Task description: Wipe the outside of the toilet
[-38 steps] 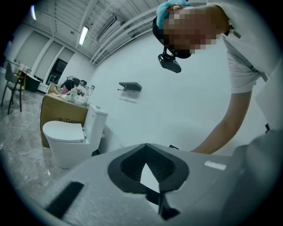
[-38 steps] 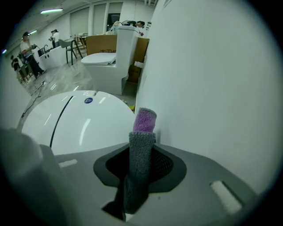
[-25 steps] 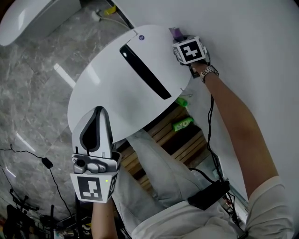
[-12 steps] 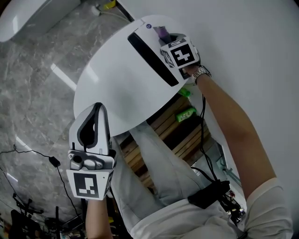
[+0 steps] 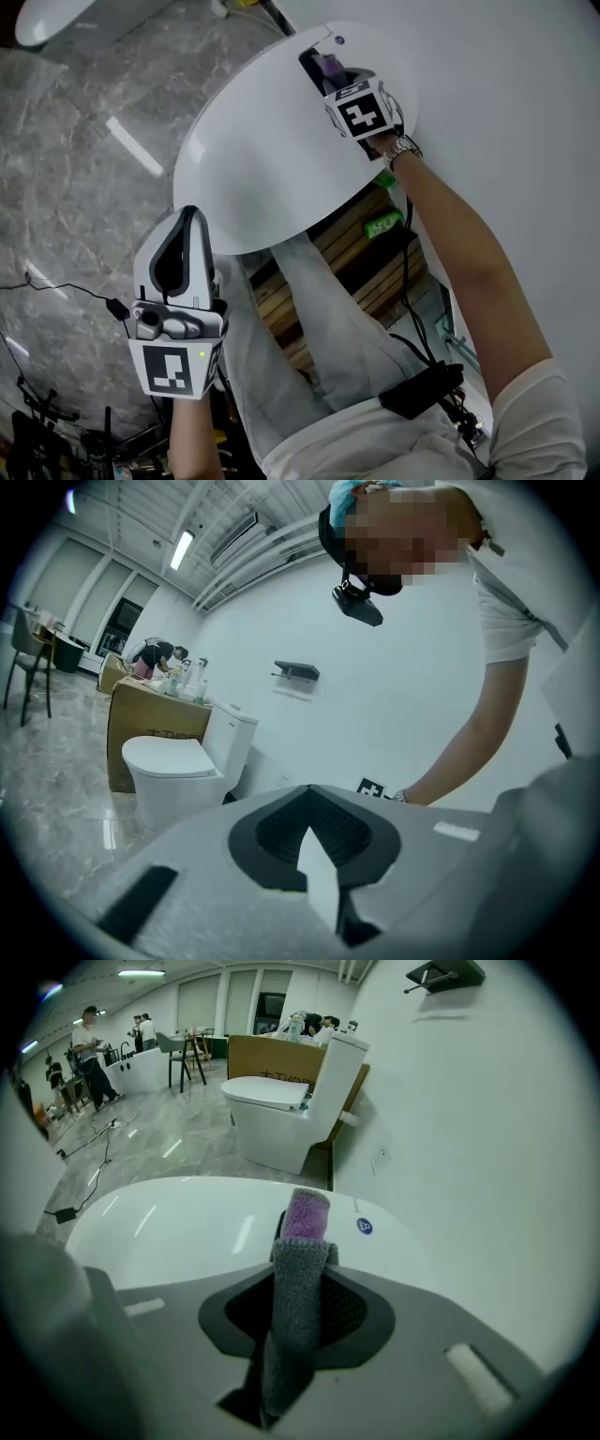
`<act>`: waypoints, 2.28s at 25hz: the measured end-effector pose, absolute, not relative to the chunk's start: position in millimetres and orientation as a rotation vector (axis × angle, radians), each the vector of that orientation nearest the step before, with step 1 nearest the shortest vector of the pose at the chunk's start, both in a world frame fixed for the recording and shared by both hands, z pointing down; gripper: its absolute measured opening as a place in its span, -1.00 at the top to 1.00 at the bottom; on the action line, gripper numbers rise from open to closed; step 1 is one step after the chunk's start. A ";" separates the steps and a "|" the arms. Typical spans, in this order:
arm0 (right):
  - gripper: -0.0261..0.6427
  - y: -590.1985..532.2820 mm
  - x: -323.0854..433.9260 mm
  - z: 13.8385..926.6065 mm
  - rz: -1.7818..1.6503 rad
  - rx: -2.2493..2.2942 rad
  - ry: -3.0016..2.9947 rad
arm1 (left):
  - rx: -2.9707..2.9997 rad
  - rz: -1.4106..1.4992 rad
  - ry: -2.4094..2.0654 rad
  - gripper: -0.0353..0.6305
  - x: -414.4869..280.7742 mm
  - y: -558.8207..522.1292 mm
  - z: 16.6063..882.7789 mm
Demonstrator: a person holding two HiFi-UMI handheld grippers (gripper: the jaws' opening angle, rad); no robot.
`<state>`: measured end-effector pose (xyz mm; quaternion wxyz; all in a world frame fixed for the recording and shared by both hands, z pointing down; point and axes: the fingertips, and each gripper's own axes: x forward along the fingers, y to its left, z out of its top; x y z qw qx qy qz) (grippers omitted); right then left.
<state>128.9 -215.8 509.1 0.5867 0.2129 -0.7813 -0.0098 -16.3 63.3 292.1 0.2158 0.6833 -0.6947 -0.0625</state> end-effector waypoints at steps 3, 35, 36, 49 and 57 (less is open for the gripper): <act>0.64 -202.0 126.5 512.5 -0.071 0.488 -1.789 | 1.877 -0.172 -1.936 0.88 -25.8 81.1 294.6; 0.64 61.6 -25.7 577.3 0.157 0.319 -1.818 | 1.685 -0.292 -2.102 0.88 -151.9 182.5 306.7; 0.64 63.6 -26.0 577.2 0.159 0.322 -1.814 | 1.681 -0.296 -2.103 0.88 -152.9 185.2 306.6; 0.64 114.1 -44.5 580.0 0.176 0.257 -1.792 | 1.644 -0.325 -2.146 0.88 -179.8 216.0 306.0; 0.64 159.0 -60.1 587.0 0.216 0.088 -1.826 | 1.597 -0.286 -2.177 0.88 -181.2 208.8 317.8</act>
